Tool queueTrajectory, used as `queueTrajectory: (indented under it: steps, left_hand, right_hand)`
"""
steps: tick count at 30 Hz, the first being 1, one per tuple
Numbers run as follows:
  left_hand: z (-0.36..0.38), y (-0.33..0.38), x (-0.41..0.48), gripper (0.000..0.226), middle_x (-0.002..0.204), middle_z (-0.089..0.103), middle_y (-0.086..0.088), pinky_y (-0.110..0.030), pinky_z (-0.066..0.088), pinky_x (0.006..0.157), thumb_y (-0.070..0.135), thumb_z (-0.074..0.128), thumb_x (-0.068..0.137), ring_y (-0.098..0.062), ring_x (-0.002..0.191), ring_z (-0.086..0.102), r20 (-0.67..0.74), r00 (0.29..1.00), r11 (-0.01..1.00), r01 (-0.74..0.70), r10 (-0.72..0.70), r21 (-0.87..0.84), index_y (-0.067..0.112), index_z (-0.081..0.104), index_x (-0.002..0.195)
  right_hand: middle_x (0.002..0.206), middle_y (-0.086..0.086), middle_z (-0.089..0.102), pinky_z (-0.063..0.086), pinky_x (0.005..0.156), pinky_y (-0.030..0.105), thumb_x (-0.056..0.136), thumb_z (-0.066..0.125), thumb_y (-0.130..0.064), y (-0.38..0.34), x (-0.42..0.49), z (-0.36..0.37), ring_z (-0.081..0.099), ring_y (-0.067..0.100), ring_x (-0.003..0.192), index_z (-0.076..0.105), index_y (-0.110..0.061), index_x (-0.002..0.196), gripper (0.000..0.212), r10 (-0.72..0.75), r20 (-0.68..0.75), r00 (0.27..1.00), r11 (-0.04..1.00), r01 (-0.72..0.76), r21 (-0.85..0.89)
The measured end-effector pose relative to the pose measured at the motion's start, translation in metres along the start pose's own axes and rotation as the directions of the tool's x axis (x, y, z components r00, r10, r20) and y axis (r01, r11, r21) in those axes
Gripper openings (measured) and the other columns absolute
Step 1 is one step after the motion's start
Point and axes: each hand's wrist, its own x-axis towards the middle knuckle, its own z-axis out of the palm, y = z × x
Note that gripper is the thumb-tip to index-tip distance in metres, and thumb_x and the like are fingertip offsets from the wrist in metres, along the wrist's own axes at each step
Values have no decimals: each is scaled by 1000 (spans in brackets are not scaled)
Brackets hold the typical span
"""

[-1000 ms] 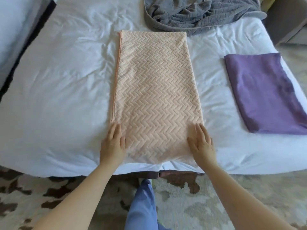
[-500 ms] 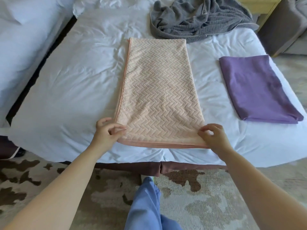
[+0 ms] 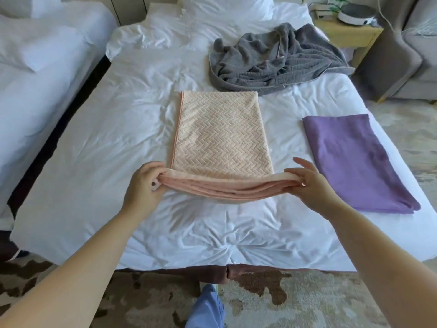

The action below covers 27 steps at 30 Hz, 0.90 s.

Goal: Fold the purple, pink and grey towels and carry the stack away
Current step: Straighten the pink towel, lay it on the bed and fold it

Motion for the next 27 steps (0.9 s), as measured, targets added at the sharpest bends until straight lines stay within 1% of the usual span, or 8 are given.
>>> queueTrajectory:
  steps: [2, 5, 6, 9, 12, 16, 19, 27]
  left_hand:
    - [2, -5, 36, 29, 105, 68, -14, -30, 49, 80, -5, 75, 71, -31, 93, 64, -7, 998, 994, 62, -63, -95, -1, 69, 100]
    - [13, -13, 90, 9, 88, 64, 8, -19, 45, 65, 24, 65, 84, -9, 79, 58, 107, 919, 862, 394, -380, -320, 21, 64, 92]
    - [21, -20, 107, 4, 85, 62, 12, -18, 43, 63, 28, 62, 87, -4, 76, 56, 124, 895, 833, 445, -430, -328, 25, 61, 89]
    - [52, -44, 157, 7, 84, 57, 14, -17, 37, 61, 29, 53, 93, -5, 76, 53, 131, 869, 818, 493, -477, -296, 23, 57, 94]
    - [88, -70, 200, 20, 99, 59, -1, -27, 34, 72, 26, 46, 98, -17, 88, 51, 157, 845, 812, 535, -511, -236, 14, 57, 109]
    - [129, -95, 230, 30, 121, 60, -16, -30, 37, 87, 19, 38, 101, -30, 111, 54, 188, 815, 800, 577, -549, -166, 4, 56, 121]
    - [148, -108, 233, 30, 120, 61, -19, -34, 40, 90, 18, 38, 101, -35, 113, 55, 155, 818, 813, 572, -554, -108, 4, 56, 120]
    - [154, -118, 231, 31, 108, 66, -17, -39, 43, 76, 35, 34, 100, -41, 99, 60, 115, 835, 837, 514, -539, 191, 18, 56, 113]
  right_hand:
    - [146, -6, 35, 40, 100, 28, 70, 83, -18, -8, 28, -8, 51, 12, 120, 68, -17, 108, 41, 47, 9, 999, 998, -47, 46]
    - [136, -8, 41, 39, 106, 33, 63, 87, -25, -17, 77, -16, 51, 9, 120, 72, -32, 85, 27, 131, 122, 984, 946, -161, 280]
    - [132, -7, 45, 40, 105, 33, 62, 87, -24, -17, 96, -15, 54, 9, 117, 73, -31, 84, 28, 145, 129, 981, 950, -174, 260]
    - [99, 3, 67, 49, 77, 32, 66, 85, -18, -9, 158, 0, 62, 21, 87, 69, -17, 89, 28, 119, 59, 991, 993, -117, -22]
    - [75, 0, 60, 41, 57, 29, 81, 71, -23, 6, 217, 21, 53, 22, 71, 61, -12, 89, 18, 150, 21, 988, 984, -148, -96]
    - [81, 6, 58, 40, 63, 34, 91, 54, -36, 28, 273, 49, 53, 24, 74, 56, -6, 94, 30, 348, 17, 938, 937, -347, -29]
    - [87, 6, 56, 38, 69, 33, 96, 44, -39, 49, 289, 71, 52, 26, 83, 53, -5, 97, 35, 455, 10, 891, 889, -453, -62]
    - [96, 12, 62, 34, 67, 34, 100, 23, -43, 69, 292, 95, 46, 25, 77, 41, -19, 91, 32, 442, -142, 886, 840, -464, -280]
